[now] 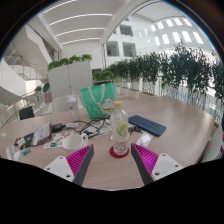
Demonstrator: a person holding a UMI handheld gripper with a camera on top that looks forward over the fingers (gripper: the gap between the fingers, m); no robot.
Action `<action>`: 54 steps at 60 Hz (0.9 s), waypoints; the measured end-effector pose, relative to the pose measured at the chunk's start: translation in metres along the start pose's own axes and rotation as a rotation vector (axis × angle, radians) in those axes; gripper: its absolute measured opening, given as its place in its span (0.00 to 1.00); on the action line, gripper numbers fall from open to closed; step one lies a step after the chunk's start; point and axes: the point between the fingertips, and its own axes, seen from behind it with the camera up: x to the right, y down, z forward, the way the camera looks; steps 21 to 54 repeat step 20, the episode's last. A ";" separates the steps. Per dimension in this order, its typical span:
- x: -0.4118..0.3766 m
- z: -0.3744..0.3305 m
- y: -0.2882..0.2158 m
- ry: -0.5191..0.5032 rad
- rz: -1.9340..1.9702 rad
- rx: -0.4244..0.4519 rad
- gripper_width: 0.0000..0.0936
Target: Pour water
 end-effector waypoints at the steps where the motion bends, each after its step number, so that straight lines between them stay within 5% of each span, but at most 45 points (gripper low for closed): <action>1: -0.001 -0.013 -0.003 0.012 0.004 0.003 0.89; 20: -0.085 -0.225 -0.046 0.069 -0.021 0.066 0.89; 54: -0.085 -0.225 -0.046 0.069 -0.021 0.066 0.89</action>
